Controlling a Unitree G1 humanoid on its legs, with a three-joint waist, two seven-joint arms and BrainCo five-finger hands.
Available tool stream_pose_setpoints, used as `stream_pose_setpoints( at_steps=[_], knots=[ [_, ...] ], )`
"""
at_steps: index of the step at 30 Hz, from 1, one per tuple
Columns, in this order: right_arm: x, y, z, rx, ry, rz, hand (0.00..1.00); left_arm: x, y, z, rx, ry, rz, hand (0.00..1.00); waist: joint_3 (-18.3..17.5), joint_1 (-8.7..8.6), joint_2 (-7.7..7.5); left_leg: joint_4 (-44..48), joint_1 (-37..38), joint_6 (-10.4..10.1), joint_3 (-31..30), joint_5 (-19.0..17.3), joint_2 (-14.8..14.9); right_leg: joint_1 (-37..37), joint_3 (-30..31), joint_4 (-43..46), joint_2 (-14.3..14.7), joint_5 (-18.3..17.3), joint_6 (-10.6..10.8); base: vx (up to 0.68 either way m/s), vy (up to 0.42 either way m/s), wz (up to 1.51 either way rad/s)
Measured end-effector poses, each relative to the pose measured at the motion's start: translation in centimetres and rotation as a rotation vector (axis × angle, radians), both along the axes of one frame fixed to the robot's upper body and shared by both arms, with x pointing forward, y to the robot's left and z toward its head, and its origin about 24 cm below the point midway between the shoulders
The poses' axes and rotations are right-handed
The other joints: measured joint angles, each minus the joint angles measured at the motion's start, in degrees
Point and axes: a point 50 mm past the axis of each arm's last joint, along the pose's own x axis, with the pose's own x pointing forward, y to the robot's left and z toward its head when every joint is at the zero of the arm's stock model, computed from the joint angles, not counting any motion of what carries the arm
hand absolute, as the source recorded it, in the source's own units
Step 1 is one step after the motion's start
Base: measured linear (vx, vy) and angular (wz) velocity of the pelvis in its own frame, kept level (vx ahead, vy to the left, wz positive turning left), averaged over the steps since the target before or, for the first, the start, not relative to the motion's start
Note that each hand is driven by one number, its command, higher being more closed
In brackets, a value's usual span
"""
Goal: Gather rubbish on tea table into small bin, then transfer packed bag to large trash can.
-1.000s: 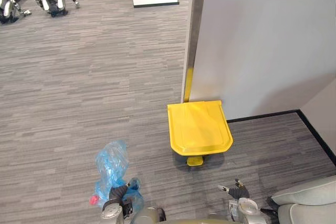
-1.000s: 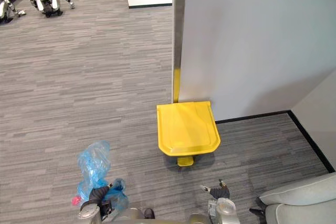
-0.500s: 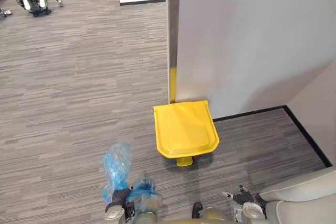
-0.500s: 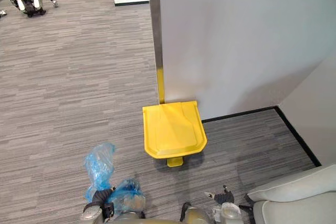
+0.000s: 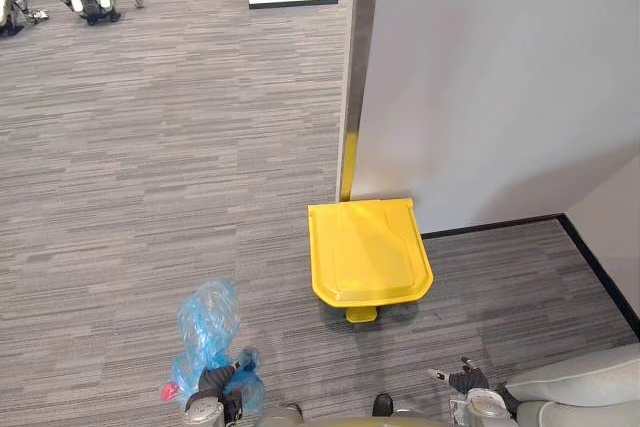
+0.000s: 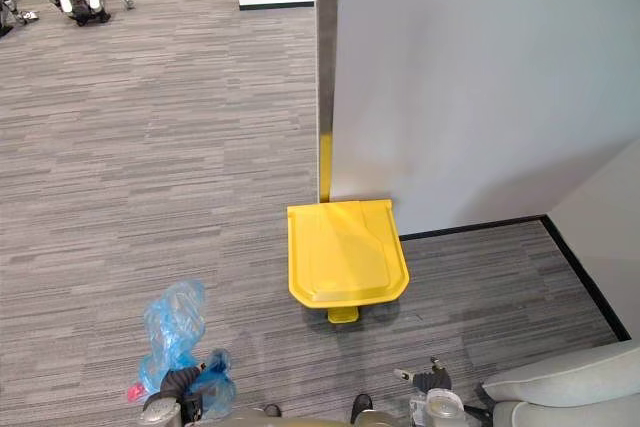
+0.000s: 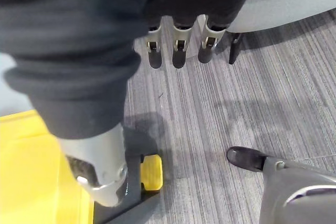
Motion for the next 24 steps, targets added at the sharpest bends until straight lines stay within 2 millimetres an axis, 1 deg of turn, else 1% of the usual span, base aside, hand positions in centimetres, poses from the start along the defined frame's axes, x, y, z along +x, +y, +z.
stream_pose_setpoints(
  at_steps=[4,5,7,12,15,17,18,20,21,22,23,24],
  knots=[
    [0.0,-0.7,0.2,-0.017,0.001,0.000,0.00,-0.6,-0.1,-0.3,-0.005,0.027,0.001,1.00,-0.6,-0.03,0.69,-0.7,-0.1,0.1,-0.3,0.1,0.0,0.0,0.0,-1.1,0.1,1.3,0.0,-0.08,0.007,-0.01],
    [0.1,-0.7,0.2,-0.018,-0.001,0.001,0.00,-0.6,-0.1,-0.3,-0.005,0.029,0.002,1.00,-0.6,-0.05,0.67,-1.8,0.0,0.2,-0.3,1.0,-0.2,0.0,0.1,-2.0,0.1,2.2,-0.2,-0.11,0.005,-0.03],
    [0.2,-0.6,0.2,-0.016,0.000,0.003,0.00,-0.6,-0.1,-0.4,-0.005,0.029,0.001,1.00,-0.7,-0.05,0.55,-2.7,-0.1,0.1,-0.4,1.7,-0.3,-0.2,0.2,-2.8,0.1,3.1,0.0,-0.12,0.002,-0.03],
    [0.1,-0.6,0.1,-0.016,0.004,0.004,0.00,-0.7,-0.2,-0.4,-0.007,0.033,-0.006,1.00,-0.6,-0.05,0.10,-2.9,-0.4,-0.5,-0.2,1.7,-0.3,-1.2,0.9,-2.8,0.1,3.0,0.1,-0.10,-0.011,-0.06],
    [0.4,-0.7,0.2,-0.019,-0.004,0.004,0.00,-0.6,-0.2,-0.4,-0.006,0.030,-0.006,1.00,-0.5,-0.03,-0.16,-1.7,-2.7,-0.2,-0.1,0.9,-0.3,-3.3,2.1,-1.8,0.2,2.7,0.5,-0.07,-0.002,-0.15],
    [0.5,-0.7,0.3,-0.020,-0.009,0.002,0.00,-0.6,-0.2,-0.4,-0.005,0.030,-0.003,1.00,-0.3,0.17,-0.34,1.3,-4.6,0.1,0.1,-0.9,-0.3,-6.5,3.9,2.5,0.1,0.5,1.2,0.00,0.029,-0.31],
    [0.6,-0.7,0.4,-0.022,-0.015,0.002,0.00,-0.6,-0.1,-0.3,-0.004,0.028,-0.002,1.00,0.1,0.18,-0.56,3.7,-5.4,0.3,0.4,-2.3,-0.3,-8.7,4.9,6.9,-0.4,-1.8,1.6,0.00,0.071,-0.25],
    [0.6,-0.6,0.4,-0.019,-0.023,-0.003,0.00,-0.7,-0.1,-0.3,0.000,0.024,-0.003,1.00,0.8,-0.01,-1.69,9.3,-5.9,1.3,1.3,-6.5,-1.4,-12.4,6.0,19.0,-2.5,-7.8,3.4,0.03,0.078,-0.20],
    [0.6,-0.6,0.5,-0.019,-0.032,-0.007,0.00,-0.7,-0.1,-0.2,-0.001,0.021,-0.002,1.00,1.1,-0.17,-1.87,10.3,-5.7,1.9,1.1,-7.7,-1.4,-12.9,5.9,22.2,-3.3,-8.3,4.2,0.05,0.043,-0.08],
    [0.9,-0.4,0.7,-0.018,-0.054,-0.008,0.00,-0.4,-0.2,0.0,-0.001,0.003,-0.002,1.00,1.7,-0.24,-1.61,12.3,-4.9,3.2,0.8,-9.2,-1.5,-17.4,5.6,31.9,-4.3,-8.7,5.7,0.09,0.029,-0.02],
    [0.9,0.0,0.7,-0.008,-0.060,-0.009,0.00,0.0,-0.3,0.1,0.000,-0.010,-0.005,1.00,2.7,-0.44,-1.14,14.0,-4.0,3.7,0.8,-10.5,-1.3,-21.3,5.3,38.6,-4.3,-9.8,4.9,0.13,0.040,-0.04],
    [0.9,0.4,0.6,0.001,-0.062,-0.010,0.00,0.2,-0.3,0.2,0.001,-0.015,-0.007,1.00,3.3,-0.31,-1.32,15.1,-2.9,3.7,0.8,-11.8,-1.1,-22.7,4.9,38.5,-4.1,-10.7,4.3,0.17,0.028,-0.04]
  ],
)
